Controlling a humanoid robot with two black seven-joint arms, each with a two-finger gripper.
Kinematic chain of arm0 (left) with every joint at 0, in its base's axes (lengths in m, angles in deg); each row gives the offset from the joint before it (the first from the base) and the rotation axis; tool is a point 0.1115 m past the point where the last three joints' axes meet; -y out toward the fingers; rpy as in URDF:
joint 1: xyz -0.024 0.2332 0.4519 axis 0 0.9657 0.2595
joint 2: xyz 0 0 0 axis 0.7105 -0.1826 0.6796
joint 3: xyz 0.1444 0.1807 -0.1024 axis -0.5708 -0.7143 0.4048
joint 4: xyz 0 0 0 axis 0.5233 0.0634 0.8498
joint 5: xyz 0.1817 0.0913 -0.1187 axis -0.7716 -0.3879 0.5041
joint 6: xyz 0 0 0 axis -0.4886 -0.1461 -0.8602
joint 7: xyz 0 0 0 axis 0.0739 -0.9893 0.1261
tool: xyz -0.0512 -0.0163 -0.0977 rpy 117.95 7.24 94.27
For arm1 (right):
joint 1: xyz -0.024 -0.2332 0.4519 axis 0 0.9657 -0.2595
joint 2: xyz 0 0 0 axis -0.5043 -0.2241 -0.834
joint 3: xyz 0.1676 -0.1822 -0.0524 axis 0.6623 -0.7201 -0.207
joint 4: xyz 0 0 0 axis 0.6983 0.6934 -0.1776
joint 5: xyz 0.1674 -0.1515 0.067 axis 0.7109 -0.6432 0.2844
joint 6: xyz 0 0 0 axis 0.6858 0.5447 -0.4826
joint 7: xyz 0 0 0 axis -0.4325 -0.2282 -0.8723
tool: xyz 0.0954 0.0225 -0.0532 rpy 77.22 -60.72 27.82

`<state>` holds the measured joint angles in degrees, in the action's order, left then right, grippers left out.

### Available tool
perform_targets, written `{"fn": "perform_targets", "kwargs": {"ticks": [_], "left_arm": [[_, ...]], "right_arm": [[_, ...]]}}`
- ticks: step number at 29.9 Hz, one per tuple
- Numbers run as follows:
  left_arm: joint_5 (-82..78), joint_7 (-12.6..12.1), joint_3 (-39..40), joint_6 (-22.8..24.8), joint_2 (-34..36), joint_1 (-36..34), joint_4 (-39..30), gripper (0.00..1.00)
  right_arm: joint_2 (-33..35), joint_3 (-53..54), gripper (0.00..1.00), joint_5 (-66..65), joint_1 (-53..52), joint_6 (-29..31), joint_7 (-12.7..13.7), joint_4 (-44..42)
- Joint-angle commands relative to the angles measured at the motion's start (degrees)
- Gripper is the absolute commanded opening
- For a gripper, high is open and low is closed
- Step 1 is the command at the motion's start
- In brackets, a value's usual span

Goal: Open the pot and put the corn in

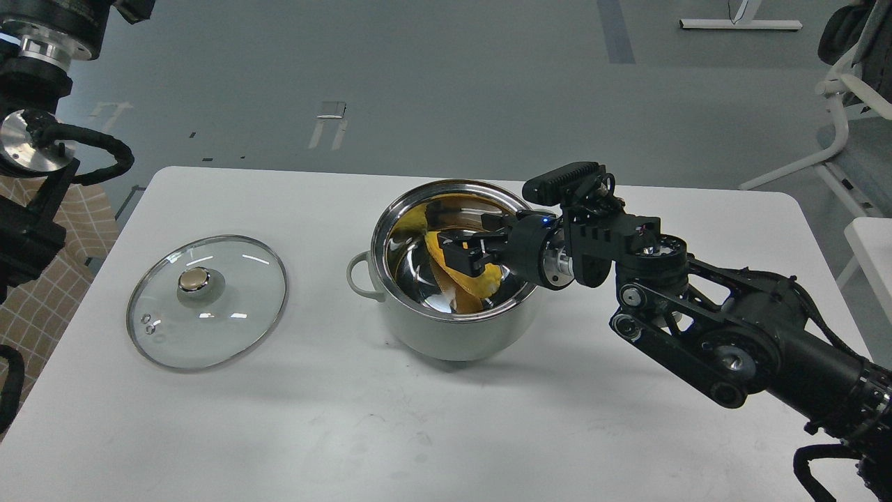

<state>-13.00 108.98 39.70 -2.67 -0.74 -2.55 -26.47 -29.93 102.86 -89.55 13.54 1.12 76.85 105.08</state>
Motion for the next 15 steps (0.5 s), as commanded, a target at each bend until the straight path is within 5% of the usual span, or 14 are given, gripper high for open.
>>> {"fn": "perform_targets", "kwargs": {"ticks": [1,8,15], "left_arm": [[0.1,0.0,-0.1,0.0,0.0,0.0,0.0,0.97],[0.3,0.2,0.1,0.4,-0.1,0.2,0.0,0.98],[0.8,-0.1,0.4,1.6,0.3,0.3,0.3,0.98]], "right_arm": [[-0.6,3.0,0.97,0.0,-1.2,-0.7,-0.1,-0.1],[-4.1,21.0,1.00,0.9,-3.0,-1.1,-0.4,-0.5],[-8.7,46.1,1.00,17.6,-4.3,-1.3,-0.8,-4.2]]}}
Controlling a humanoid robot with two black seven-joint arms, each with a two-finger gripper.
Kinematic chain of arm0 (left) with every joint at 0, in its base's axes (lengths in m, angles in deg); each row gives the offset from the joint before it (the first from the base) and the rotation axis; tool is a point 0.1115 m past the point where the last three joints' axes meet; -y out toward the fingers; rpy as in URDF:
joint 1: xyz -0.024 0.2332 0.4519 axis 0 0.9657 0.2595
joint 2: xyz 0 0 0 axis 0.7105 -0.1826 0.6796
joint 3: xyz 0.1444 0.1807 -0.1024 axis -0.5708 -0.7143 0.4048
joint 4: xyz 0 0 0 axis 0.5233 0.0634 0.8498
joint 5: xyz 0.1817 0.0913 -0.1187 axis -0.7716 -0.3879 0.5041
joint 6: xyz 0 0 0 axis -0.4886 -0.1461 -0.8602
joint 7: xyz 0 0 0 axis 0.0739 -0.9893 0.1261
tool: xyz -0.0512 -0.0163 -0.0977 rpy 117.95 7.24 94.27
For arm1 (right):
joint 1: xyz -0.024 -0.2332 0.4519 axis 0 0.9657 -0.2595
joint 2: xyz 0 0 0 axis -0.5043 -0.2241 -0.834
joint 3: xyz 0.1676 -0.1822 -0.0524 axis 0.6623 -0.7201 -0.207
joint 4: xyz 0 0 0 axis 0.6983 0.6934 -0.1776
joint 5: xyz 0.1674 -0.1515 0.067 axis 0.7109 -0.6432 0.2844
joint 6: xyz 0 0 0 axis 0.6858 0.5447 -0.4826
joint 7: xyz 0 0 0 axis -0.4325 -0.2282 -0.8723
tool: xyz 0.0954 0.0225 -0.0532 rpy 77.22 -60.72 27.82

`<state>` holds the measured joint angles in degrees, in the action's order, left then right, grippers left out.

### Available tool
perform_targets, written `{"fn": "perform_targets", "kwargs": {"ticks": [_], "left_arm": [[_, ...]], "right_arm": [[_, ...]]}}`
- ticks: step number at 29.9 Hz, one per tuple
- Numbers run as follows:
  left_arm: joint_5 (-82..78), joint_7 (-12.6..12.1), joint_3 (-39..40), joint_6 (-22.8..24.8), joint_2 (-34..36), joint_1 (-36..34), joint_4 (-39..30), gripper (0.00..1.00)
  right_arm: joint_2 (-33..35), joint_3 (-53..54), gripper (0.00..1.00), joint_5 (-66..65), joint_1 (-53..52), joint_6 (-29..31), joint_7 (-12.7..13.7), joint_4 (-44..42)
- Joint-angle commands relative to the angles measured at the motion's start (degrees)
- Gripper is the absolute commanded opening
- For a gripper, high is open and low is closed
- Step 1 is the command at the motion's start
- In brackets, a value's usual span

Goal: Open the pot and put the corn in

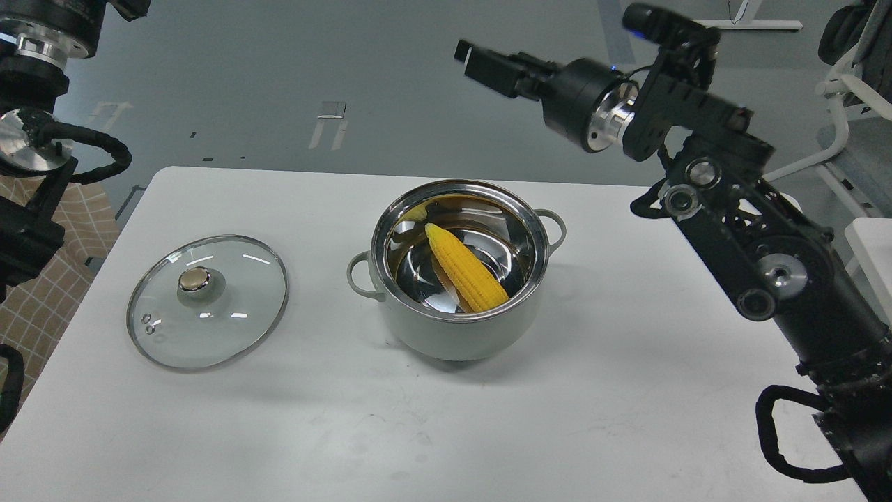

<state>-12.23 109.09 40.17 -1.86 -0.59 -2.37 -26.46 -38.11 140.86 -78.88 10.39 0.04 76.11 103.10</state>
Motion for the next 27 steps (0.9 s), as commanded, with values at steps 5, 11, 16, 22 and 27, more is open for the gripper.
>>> {"fn": "perform_targets", "kwargs": {"ticks": [5,11,16,22,27], "left_arm": [[0.0,-2.2,-0.1,2.8,-0.1,1.4,0.6,0.98],[-0.3,-2.6,-1.0,3.0,-0.6,1.5,2.4,0.98],[-0.8,-2.6,-0.8,3.6,-2.9,0.5,5.8,0.98],[-0.4,-2.6,-0.1,5.3,-3.2,0.4,5.8,0.98],[-0.1,-2.6,0.0,5.2,-3.3,0.4,5.7,0.98]], "right_arm": [[0.3,16.8,1.00,17.8,-2.2,-1.5,-0.1,-7.2],[4.0,22.6,1.00,34.9,-2.4,-3.7,-0.2,-16.0],[6.3,25.5,1.00,57.1,0.1,-3.8,-0.8,-21.7],[6.4,25.4,1.00,63.2,0.8,-4.0,-5.7,-26.5],[6.3,25.5,1.00,63.3,1.2,-4.2,-7.0,-26.4]]}}
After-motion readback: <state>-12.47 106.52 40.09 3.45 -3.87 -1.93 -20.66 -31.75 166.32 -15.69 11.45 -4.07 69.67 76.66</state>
